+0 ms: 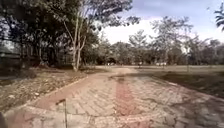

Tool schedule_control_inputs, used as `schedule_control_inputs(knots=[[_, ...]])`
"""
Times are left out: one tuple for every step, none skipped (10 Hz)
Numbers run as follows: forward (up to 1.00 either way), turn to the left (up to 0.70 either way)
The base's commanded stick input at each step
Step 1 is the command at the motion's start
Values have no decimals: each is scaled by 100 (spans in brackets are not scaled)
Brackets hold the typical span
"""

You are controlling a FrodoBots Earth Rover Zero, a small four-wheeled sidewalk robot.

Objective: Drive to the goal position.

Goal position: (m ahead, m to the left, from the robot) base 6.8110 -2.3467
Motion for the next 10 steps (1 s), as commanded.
schedule_control_inputs(knots=[[85,0],[85,0],[85,0],[85,0],[85,0],[85,0],[85,0],[85,0],[85,0],[85,0]])
